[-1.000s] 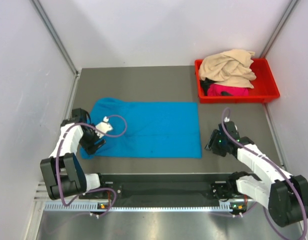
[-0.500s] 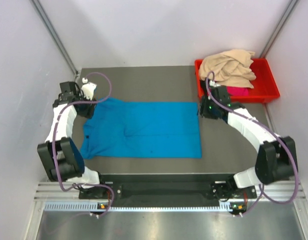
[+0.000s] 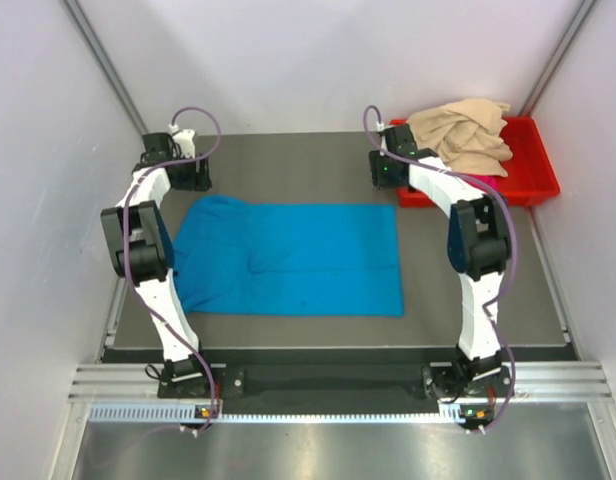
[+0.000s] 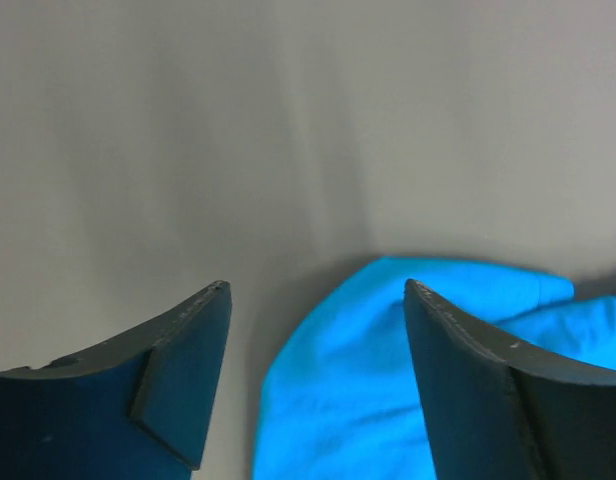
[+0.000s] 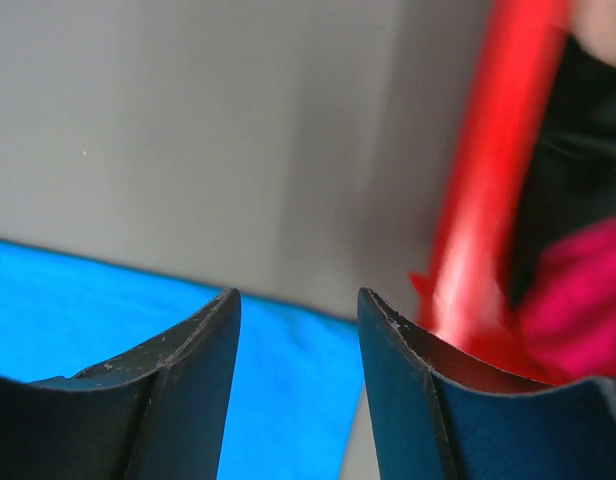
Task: Fold and stack the t-shirts
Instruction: Fold the tshirt
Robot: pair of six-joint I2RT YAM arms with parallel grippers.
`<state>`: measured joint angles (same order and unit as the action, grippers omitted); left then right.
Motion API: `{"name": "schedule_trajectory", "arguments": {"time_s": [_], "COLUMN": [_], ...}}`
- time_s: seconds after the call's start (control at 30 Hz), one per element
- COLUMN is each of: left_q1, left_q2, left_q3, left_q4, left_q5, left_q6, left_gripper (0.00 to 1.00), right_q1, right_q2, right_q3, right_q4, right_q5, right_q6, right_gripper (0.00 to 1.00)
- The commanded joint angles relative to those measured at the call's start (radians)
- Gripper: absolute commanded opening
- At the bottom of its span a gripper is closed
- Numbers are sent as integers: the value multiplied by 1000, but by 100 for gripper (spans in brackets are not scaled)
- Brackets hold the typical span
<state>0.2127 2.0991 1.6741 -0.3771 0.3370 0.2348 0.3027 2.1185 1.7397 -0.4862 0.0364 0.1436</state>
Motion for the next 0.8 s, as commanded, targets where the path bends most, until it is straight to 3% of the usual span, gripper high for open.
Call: {"name": "schedule_trajectory", "arguments": {"time_s": [0.0, 0.3, 0.43, 0.47, 0.67, 0.73, 0.77], "left_q1": [-19, -19, -18, -19, -19, -19, -18], "left_q2": [50, 124, 128, 128, 84, 55, 42], "left_q3": [64, 79, 76, 75, 55, 30, 21], "left_q4": [-2, -54, -92, -98, -229, -229, -212], "left_q5": [69, 143, 181, 189, 290, 277, 251], "left_q6": [41, 124, 156, 167, 257, 265, 246], "left_gripper": [73, 70, 61, 53, 32, 5, 0], "right_q1": [9, 9, 7, 9, 15, 15, 15], "right_q2": [67, 156, 190, 199, 202, 196, 199], "right_q3": [115, 168, 185, 185, 192, 184, 185], "right_q4": [-118, -261, -305, -305, -311, -313, -322], "right_q5": [25, -13, -33, -62, -105, -131, -138], "right_q6": [-87, -232, -303, -315, -364, -393, -404], "right_gripper": [52, 56, 56, 56, 56, 56, 55]}}
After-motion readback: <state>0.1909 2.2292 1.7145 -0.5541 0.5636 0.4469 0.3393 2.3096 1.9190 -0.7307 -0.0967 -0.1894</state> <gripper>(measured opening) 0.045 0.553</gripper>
